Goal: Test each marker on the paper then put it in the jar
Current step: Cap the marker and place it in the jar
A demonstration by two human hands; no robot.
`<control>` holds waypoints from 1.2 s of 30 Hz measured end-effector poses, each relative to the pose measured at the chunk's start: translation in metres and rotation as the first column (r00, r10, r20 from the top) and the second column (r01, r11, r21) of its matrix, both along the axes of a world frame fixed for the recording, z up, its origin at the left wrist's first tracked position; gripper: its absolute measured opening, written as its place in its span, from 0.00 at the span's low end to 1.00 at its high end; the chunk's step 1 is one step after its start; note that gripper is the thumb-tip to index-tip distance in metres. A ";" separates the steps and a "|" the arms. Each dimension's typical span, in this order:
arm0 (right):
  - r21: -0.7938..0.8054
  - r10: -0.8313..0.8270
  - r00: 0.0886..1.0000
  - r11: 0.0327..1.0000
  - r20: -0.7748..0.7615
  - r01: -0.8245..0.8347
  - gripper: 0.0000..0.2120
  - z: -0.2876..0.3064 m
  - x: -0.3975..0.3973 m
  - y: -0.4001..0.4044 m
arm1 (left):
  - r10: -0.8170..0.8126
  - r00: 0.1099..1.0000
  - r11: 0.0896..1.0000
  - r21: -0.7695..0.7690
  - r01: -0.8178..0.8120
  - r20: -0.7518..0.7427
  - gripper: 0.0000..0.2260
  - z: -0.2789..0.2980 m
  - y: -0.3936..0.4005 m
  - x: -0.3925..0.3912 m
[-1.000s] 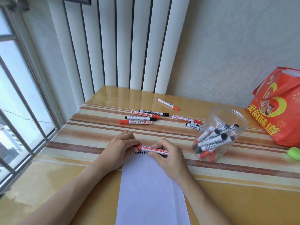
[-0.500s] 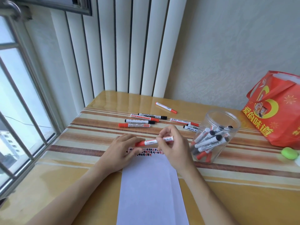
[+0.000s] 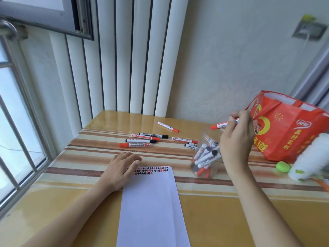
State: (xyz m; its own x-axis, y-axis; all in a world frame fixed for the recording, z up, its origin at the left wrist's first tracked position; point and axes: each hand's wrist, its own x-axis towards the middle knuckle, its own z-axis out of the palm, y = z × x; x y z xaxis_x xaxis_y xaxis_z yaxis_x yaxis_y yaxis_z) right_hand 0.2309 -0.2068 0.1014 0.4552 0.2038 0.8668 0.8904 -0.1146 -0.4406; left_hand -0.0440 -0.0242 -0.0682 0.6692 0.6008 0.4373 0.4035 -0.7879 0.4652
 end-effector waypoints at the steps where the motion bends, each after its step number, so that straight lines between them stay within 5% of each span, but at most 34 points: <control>1: -0.100 0.010 1.000 0.995 -0.025 -0.012 0.03 -0.004 0.005 0.003 | -0.001 1.000 1.000 -0.005 0.001 0.005 0.22 0.000 0.001 0.000; 6: -0.665 -0.047 0.996 0.747 -0.077 -0.016 0.15 -0.016 0.015 0.012 | -0.013 1.000 1.000 0.007 0.013 0.016 0.20 0.001 0.000 -0.002; 9: -0.812 -0.087 0.996 0.579 0.027 0.073 0.25 -0.014 0.006 0.014 | -0.020 1.000 1.000 0.022 0.019 0.019 0.19 0.003 -0.003 -0.003; 12: -0.850 -0.090 0.994 0.517 0.061 0.099 0.21 -0.012 0.007 0.013 | -0.019 1.000 1.000 0.023 0.018 0.019 0.19 0.005 -0.004 -0.003; 15: -0.793 -0.083 0.993 0.597 0.088 0.120 0.13 -0.018 0.007 0.011 | -0.027 0.999 0.999 0.037 0.026 0.019 0.18 0.005 -0.005 -0.004; 19: -0.466 -0.032 0.952 0.866 0.304 0.179 0.08 -0.041 -0.010 0.008 | -0.032 0.999 0.999 0.042 0.031 0.041 0.19 0.003 -0.004 -0.003; 22: -0.306 0.042 0.914 0.948 0.405 0.092 0.10 -0.072 -0.042 0.006 | 0.003 0.997 0.999 0.047 -0.007 0.083 0.20 -0.002 0.000 -0.002; 24: -0.168 -0.014 0.967 0.984 0.253 0.058 0.09 -0.101 -0.061 0.003 | 0.030 0.992 0.998 0.056 -0.037 0.123 0.21 -0.004 0.003 -0.001; 26: -0.027 -0.129 0.988 0.991 -0.083 0.127 0.20 -0.131 -0.063 0.004 | 0.050 0.987 0.997 0.053 -0.058 0.150 0.21 -0.005 0.005 -0.001; 28: -0.026 -0.162 0.882 0.985 -0.442 0.168 0.33 -0.151 -0.052 0.007 | 0.046 0.989 0.997 0.049 -0.054 0.143 0.21 -0.006 0.006 -0.001; 30: -0.113 -0.160 0.748 0.987 -0.644 0.114 0.45 -0.157 -0.040 0.011 | 0.024 0.993 0.998 0.062 -0.031 0.113 0.21 -0.007 0.006 -0.001; 33: -0.247 -0.194 0.724 0.968 -0.662 0.034 0.57 -0.160 -0.022 0.015 | 0.002 0.996 0.997 0.077 -0.009 0.088 0.21 -0.007 0.005 0.000; 36: -0.300 -0.244 0.723 0.953 -0.646 0.054 0.53 -0.160 -0.005 0.019 | -0.003 0.996 0.997 0.071 -0.003 0.088 0.21 -0.007 0.006 0.000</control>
